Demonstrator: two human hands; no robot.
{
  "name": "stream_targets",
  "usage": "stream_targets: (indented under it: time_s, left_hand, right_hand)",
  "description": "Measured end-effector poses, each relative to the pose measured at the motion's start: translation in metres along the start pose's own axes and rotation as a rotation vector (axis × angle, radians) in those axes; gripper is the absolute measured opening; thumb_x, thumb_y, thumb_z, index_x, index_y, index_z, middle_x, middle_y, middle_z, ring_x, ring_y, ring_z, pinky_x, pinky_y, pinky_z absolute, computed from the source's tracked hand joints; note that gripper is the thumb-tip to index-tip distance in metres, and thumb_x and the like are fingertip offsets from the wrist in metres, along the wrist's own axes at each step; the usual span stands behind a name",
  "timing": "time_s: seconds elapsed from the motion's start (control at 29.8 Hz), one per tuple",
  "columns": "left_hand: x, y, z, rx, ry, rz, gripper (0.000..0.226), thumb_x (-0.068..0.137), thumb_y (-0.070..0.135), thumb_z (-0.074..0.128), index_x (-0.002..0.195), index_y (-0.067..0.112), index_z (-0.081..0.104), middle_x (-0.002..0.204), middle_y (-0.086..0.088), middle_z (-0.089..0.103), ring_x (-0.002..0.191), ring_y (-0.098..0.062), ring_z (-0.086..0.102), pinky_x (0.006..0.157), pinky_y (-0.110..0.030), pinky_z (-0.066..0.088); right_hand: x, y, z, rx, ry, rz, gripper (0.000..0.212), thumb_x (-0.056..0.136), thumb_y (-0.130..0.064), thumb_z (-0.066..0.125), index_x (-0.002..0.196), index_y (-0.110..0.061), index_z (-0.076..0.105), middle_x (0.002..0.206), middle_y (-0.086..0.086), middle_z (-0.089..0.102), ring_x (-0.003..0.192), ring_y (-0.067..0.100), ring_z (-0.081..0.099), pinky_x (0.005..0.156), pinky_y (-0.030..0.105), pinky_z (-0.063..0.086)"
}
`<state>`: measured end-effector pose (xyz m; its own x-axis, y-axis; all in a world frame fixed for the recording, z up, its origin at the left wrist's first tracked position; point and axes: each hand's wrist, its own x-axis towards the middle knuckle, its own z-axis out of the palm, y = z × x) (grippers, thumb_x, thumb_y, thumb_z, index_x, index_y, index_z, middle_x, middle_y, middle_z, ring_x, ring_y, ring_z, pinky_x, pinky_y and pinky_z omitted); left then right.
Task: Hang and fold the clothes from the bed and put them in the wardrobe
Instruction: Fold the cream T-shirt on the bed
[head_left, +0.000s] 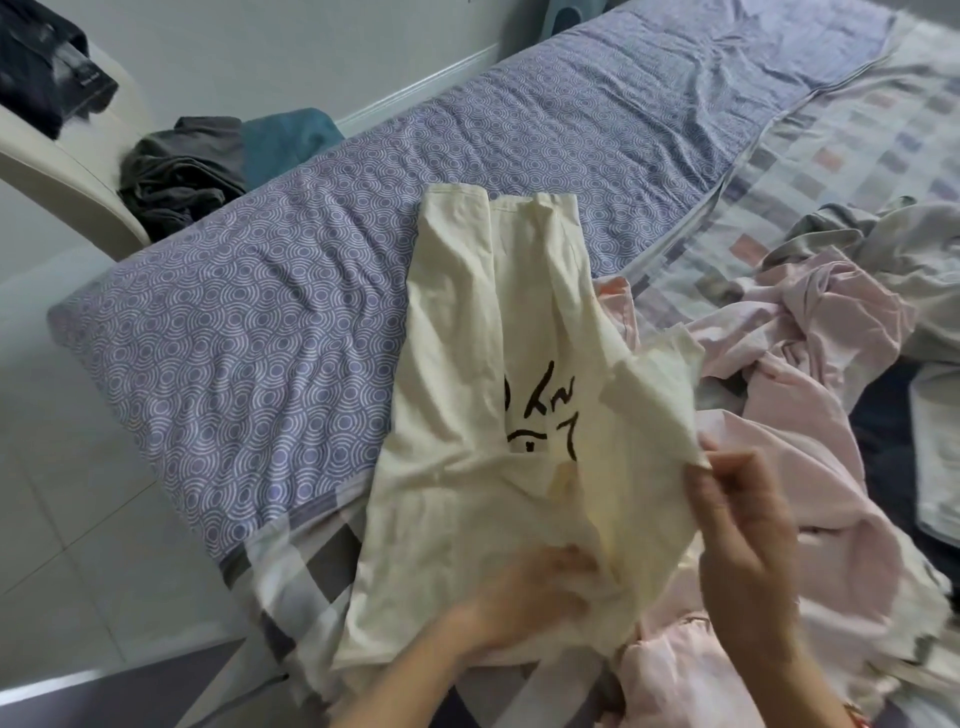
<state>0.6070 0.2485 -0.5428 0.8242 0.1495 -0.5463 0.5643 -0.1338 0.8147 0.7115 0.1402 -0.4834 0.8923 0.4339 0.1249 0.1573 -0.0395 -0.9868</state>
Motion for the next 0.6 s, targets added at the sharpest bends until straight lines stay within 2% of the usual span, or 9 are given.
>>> stream_targets:
  time_s: [0.07,0.1,0.17,0.27,0.34,0.4,0.47,0.54,0.6]
  left_hand:
    - [0.003,-0.005,-0.013,-0.377,0.178,-0.057,0.028,0.097,0.011,0.043,0.121,0.008,0.058,0.114,0.006,0.061,0.089,0.014,0.058,0.078,-0.009,0.041]
    - [0.003,-0.011,-0.025,-0.597,0.246,-0.120,0.028,0.099,0.020,0.039,0.112,0.012,0.062,0.108,0.005,0.065,0.088,0.007,0.060,0.077,-0.018,0.043]
    - [-0.002,-0.030,-0.052,-0.991,0.311,-0.212,0.039,0.096,0.040,0.034,0.100,0.014,0.063,0.095,-0.005,0.067,0.083,-0.015,0.062,0.073,-0.031,0.043]
    - [-0.014,-0.053,-0.086,-1.230,0.411,-0.264,0.044,0.093,0.045,0.036,0.100,0.010,0.062,0.094,-0.012,0.064,0.086,-0.029,0.058,0.079,-0.044,0.043]
    - [-0.012,-0.068,-0.091,-1.024,0.522,-0.315,0.039,0.093,0.045,0.042,0.106,0.014,0.060,0.102,-0.010,0.065,0.095,-0.029,0.059,0.086,-0.048,0.047]
    - [-0.005,-0.076,-0.089,-0.774,0.638,-0.298,0.049,0.081,0.047,0.063,0.117,0.014,0.057,0.118,-0.011,0.062,0.106,-0.028,0.059,0.092,-0.048,0.048]
    - [0.003,-0.072,-0.086,-0.586,0.706,-0.215,0.058,0.077,0.033,0.073,0.127,0.010,0.053,0.131,-0.009,0.055,0.120,-0.024,0.052,0.102,-0.036,0.041]
    - [0.014,-0.070,-0.082,-0.308,0.756,-0.191,0.053,0.078,0.023,0.074,0.124,0.006,0.054,0.129,-0.009,0.054,0.120,-0.020,0.050,0.097,-0.023,0.037]
    - [0.020,-0.066,-0.078,0.015,0.796,-0.211,0.040,0.077,0.024,0.074,0.111,0.008,0.060,0.116,-0.011,0.055,0.108,-0.021,0.053,0.084,-0.020,0.036]
  right_hand:
    - [-0.007,-0.001,0.008,-0.260,-0.160,-0.118,0.018,0.084,-0.056,0.050,0.082,-0.038,0.048,0.093,-0.030,0.060,0.086,0.000,0.056,0.076,0.015,0.043]
    - [-0.011,0.001,0.017,-0.392,-0.264,-0.183,0.007,0.086,-0.045,0.048,0.084,-0.038,0.046,0.091,-0.027,0.058,0.082,-0.003,0.055,0.072,0.010,0.040]
    - [-0.027,0.014,0.045,-0.613,-0.517,-0.358,0.004,0.085,-0.024,0.046,0.086,-0.028,0.048,0.084,-0.015,0.056,0.077,0.007,0.055,0.071,0.015,0.040]
    - [-0.058,0.046,0.072,-0.785,-0.759,-0.475,0.011,0.076,-0.032,0.049,0.080,-0.024,0.056,0.091,-0.010,0.067,0.090,0.009,0.063,0.085,0.020,0.040]
    - [-0.065,0.064,0.068,-0.758,-0.675,-0.347,0.017,0.071,-0.030,0.051,0.087,-0.026,0.054,0.100,-0.007,0.067,0.094,0.009,0.060,0.085,0.019,0.035]
    - [-0.062,0.078,0.054,-0.791,-0.457,-0.171,0.040,0.065,-0.019,0.057,0.105,-0.022,0.051,0.112,0.003,0.063,0.102,0.018,0.054,0.091,0.024,0.033]
    - [-0.053,0.086,0.041,-0.957,-0.363,-0.062,0.057,0.064,-0.022,0.060,0.120,-0.020,0.048,0.121,0.006,0.057,0.108,0.026,0.053,0.095,0.031,0.033]
    - [-0.041,0.087,0.030,-1.047,-0.442,0.046,0.056,0.078,-0.032,0.061,0.129,-0.022,0.041,0.125,-0.001,0.050,0.116,0.023,0.046,0.096,0.033,0.029]
    - [-0.037,0.089,0.025,-0.991,-0.509,0.082,0.047,0.080,-0.036,0.066,0.120,-0.020,0.046,0.115,-0.003,0.051,0.109,0.022,0.048,0.084,0.031,0.029]
